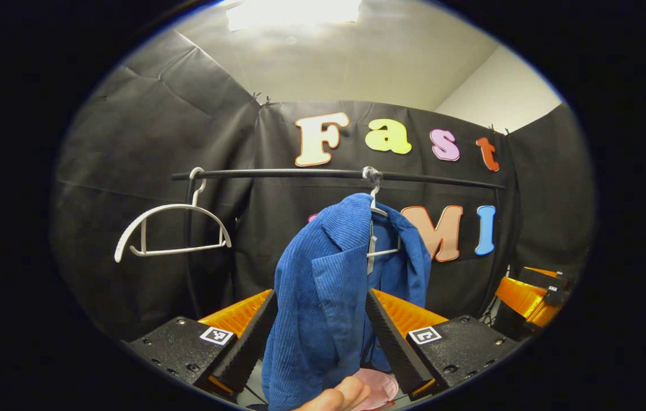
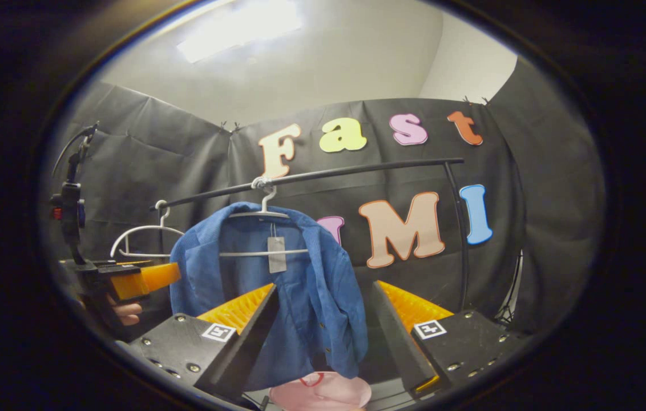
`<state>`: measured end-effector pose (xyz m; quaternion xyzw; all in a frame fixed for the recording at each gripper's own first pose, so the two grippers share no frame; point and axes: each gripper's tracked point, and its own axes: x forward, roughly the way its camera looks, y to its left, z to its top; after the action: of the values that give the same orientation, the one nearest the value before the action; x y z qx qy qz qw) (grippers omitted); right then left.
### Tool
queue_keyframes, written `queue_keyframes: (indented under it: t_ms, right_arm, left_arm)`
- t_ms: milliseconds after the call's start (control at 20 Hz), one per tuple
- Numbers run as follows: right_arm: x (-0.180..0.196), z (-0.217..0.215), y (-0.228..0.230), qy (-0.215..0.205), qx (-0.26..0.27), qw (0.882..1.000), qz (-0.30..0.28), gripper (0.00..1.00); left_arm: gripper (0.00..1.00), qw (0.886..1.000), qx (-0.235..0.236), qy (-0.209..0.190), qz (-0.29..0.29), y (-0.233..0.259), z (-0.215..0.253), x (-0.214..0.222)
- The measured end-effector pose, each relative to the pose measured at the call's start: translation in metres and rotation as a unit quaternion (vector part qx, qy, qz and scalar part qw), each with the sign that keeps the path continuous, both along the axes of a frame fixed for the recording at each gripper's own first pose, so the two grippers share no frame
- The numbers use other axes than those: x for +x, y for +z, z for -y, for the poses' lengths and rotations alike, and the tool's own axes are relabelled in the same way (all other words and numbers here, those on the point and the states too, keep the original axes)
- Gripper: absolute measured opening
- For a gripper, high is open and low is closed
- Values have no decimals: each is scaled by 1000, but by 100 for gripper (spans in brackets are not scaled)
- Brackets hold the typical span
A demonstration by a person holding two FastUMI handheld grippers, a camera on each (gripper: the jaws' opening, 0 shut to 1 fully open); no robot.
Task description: Grasp the clothes on the hanger with both hands and then place them into the laundry hamper below.
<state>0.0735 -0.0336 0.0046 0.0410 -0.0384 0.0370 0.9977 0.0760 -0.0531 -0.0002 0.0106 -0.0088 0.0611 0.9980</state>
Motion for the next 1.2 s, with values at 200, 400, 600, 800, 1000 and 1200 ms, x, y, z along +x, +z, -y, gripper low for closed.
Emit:
queue_keyframes:
  t_ms: [200, 400, 600, 800, 1000, 1200]
  right_arm:
    - [34, -5, -10, 9, -12, 1000, -3, 96]
    - [78, -19, -24, 26, -24, 999, -8, 96]
    - [116, -29, -45, 37, -33, 999, -23, 96]
    - [149, -31, -48, 32, -39, 999, -16, 99]
    - [179, -41, -47, 43, -38, 998, -20, 98]
    - [201, -44, -50, 42, -39, 998, -28, 96]
  left_arm:
    - [95, 998, 25, 57, 15, -1, -4, 23]
    - [92, 996, 26, 84, 15, -8, 0, 47]
    - [96, 994, 38, 100, 17, -12, 4, 66]
    - [93, 996, 36, 78, -7, -29, 19, 84]
    - [93, 991, 68, 117, 22, -22, -8, 92]
    - [65, 989, 111, 83, 56, -4, -17, 109]
